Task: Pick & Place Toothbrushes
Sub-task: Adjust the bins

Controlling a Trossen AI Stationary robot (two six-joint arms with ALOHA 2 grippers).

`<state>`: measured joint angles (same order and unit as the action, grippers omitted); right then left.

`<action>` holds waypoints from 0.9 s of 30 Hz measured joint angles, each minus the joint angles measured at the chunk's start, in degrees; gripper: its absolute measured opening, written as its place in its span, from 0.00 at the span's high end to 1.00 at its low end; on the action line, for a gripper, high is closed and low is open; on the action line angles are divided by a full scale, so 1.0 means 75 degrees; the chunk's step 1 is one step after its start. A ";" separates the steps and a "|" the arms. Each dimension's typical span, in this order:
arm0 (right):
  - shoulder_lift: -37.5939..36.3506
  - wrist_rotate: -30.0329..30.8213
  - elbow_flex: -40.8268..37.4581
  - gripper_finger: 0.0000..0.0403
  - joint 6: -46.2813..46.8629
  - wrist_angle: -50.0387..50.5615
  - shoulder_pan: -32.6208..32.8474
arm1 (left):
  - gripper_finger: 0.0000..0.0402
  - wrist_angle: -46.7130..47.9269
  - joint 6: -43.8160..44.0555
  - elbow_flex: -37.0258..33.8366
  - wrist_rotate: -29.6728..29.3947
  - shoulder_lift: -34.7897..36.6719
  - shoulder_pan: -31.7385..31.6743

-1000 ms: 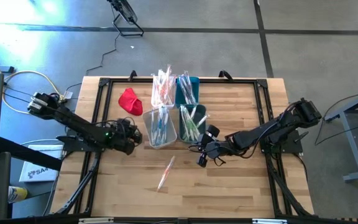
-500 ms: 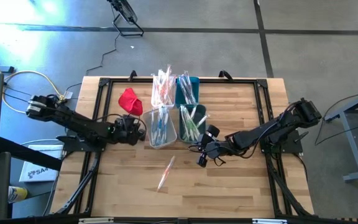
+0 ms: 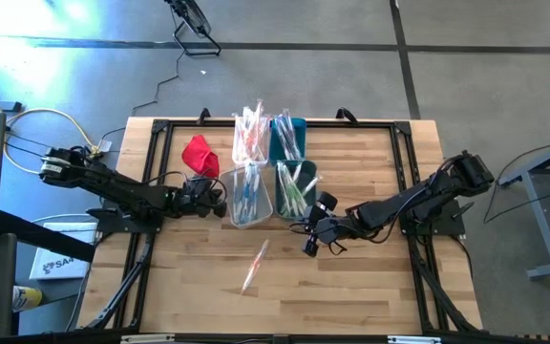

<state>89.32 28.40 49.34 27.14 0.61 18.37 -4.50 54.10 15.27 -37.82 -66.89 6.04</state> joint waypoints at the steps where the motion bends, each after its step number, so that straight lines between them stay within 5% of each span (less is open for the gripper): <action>1: 0.0000 0.0000 0.0000 0.99 0.0000 -0.0001 0.0000 | 0.99 0.0014 0.0010 0.0000 0.0014 0.0000 -0.0025; 27: 0.0003 0.0000 0.0000 0.99 0.0000 -0.0054 0.0000 | 0.99 -0.0908 -0.1043 -0.0006 0.0874 -0.0114 -0.1270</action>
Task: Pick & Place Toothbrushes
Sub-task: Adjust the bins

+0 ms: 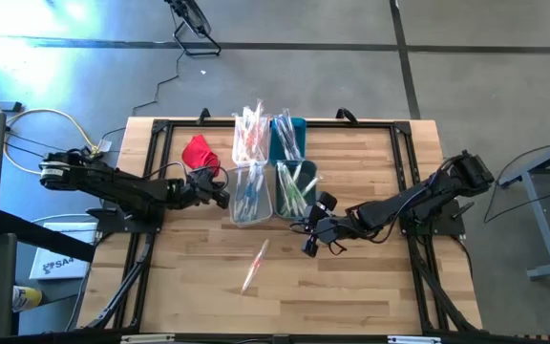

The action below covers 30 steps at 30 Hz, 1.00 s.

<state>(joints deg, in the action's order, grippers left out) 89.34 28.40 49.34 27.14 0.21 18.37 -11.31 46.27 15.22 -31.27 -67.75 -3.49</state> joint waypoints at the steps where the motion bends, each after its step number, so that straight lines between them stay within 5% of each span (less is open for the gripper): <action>1: 0.0000 0.0000 0.0000 0.99 0.0000 0.0000 0.0000 | 0.99 -0.0035 -0.0003 0.0000 0.0001 -0.0003 0.0000; 17: 0.0000 0.0024 0.0000 0.99 0.0000 0.0011 0.0001 | 0.99 -0.0769 -0.0209 0.0006 -0.0085 -0.0705 -0.0322; 22: -0.0019 0.1044 0.0001 0.99 0.0161 0.0895 -0.0007 | 0.99 -0.0753 -0.0340 0.0006 0.0070 -0.0703 -0.0438; 30: -0.0211 0.1400 0.0000 0.99 0.0836 0.2301 -0.0630 | 0.99 -0.0700 -0.0340 0.0006 0.0308 -0.0702 -0.0437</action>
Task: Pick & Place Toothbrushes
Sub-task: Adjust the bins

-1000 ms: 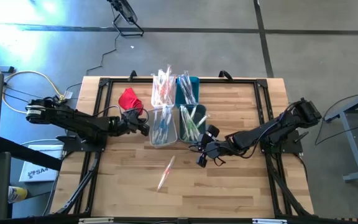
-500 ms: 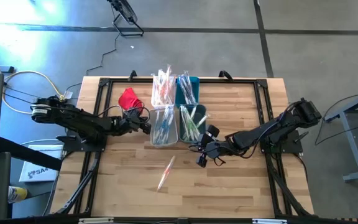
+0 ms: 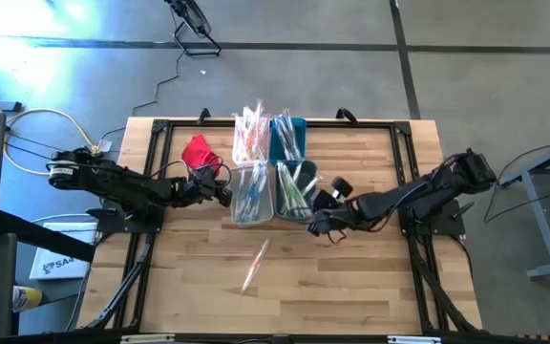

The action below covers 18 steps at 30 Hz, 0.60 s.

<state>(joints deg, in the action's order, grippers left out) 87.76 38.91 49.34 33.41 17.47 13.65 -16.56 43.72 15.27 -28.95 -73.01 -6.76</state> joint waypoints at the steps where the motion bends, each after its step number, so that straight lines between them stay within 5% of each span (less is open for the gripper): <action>1: -0.0001 0.0007 0.0003 0.99 0.0006 0.0142 -0.0126 | 0.99 0.0001 0.0000 0.0000 0.0005 0.0000 0.0002; 12: -0.0223 -0.0045 0.0003 0.99 -0.0087 0.1638 -0.1440 | 0.99 0.0011 -0.0055 0.0000 0.0352 0.0006 0.0000; 18: -0.0317 -0.1577 -0.0283 0.99 -0.0930 0.1111 -0.2441 | 0.99 0.0000 -0.0026 0.0000 0.0359 0.0009 0.0000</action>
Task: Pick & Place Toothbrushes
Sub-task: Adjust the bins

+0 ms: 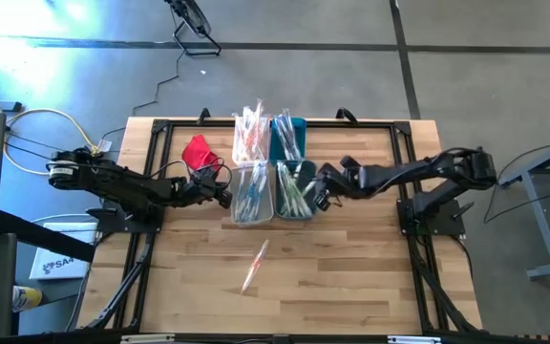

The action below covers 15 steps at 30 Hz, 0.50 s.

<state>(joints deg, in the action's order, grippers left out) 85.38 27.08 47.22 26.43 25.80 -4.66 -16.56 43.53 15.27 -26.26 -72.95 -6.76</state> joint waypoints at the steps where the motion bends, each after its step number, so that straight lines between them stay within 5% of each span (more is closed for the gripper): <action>1: 0.0016 -0.0251 -0.0107 0.99 -0.0138 -0.0125 -0.0192 | 0.99 0.0006 0.0000 0.0000 0.0000 0.0000 0.0000; 15: 0.0044 -0.2457 -0.0737 0.99 -0.0561 -0.2303 -0.1257 | 0.99 0.0003 0.0026 0.0000 0.0030 0.0000 -0.0002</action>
<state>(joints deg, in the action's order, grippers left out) 85.71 8.65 41.69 22.23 8.53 -14.09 -16.53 43.72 15.27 -26.03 -72.95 -6.78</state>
